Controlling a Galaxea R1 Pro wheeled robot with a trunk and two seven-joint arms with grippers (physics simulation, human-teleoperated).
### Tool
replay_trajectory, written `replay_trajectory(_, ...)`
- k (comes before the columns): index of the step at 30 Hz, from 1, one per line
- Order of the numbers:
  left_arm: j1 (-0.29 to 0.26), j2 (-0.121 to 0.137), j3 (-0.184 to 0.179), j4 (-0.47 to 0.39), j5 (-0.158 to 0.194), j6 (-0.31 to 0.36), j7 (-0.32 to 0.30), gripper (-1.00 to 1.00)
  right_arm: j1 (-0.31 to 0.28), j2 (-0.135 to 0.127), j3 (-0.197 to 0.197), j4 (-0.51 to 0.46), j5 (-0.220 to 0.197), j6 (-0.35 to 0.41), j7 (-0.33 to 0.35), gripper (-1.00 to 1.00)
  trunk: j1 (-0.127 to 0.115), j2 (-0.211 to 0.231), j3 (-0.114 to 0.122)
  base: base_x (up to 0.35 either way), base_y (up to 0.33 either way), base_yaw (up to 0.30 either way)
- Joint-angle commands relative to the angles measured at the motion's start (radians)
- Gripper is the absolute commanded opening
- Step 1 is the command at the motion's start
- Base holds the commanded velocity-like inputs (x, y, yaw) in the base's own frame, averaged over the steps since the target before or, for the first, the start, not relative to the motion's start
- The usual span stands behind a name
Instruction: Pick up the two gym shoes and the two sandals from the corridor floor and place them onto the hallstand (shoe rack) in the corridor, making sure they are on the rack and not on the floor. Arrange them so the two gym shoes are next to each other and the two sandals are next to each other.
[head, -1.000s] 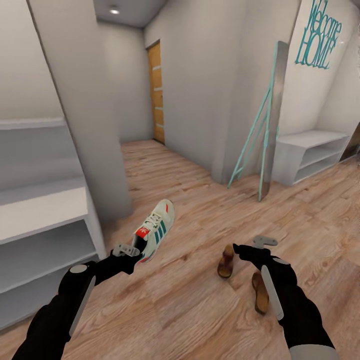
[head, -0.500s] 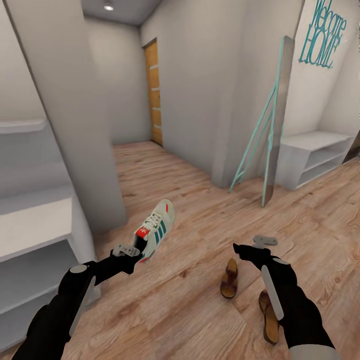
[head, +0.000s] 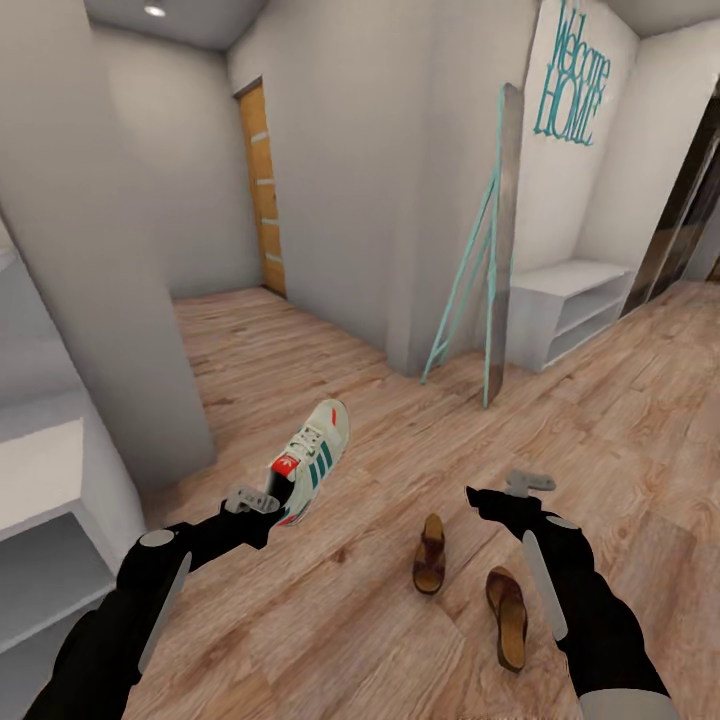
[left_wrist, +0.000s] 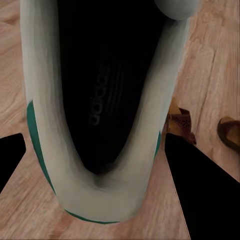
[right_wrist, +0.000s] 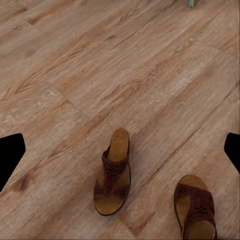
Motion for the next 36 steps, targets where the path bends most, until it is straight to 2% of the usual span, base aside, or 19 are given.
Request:
replay_trajectory(1, 0.000, 0.000, 0.000, -0.002, -0.008, 0.002, -0.007, -1.00, -0.001, 0.000, -0.001, -0.001, -0.008, 0.004, -0.001, 1.00, 0.000, 0.000, 0.000, 0.001, 0.000, -0.286)
replay_trajectory(18, 0.000, 0.000, 0.000, -0.002, -0.008, 0.001, -0.006, -1.00, -0.001, 0.000, -0.001, -0.001, -0.008, 0.004, -0.001, 1.00, 0.000, 0.000, 0.009, 0.003, 0.000, -0.289)
replay_trajectory(23, 0.000, 0.000, 0.000, -0.002, -0.007, 0.000, -0.005, -1.00, -0.001, 0.000, -0.001, -0.001, -0.008, 0.004, -0.001, 1.00, 0.000, 0.000, 0.012, 0.138, 0.000, -0.274)
replay_trajectory(28, 0.000, 0.000, 0.000, -0.002, -0.007, -0.001, -0.005, -1.00, -0.001, 0.000, -0.001, -0.001, -0.007, 0.004, -0.001, 1.00, 0.000, 0.000, 0.012, 0.258, 0.000, -0.064)
replay_trajectory(36, 0.000, 0.000, 0.000, -0.001, -0.007, -0.001, -0.004, -1.00, -0.001, 0.001, 0.000, -0.001, -0.008, 0.004, -0.002, 1.00, 0.000, 0.000, 0.012, 0.044, 0.000, -0.005)
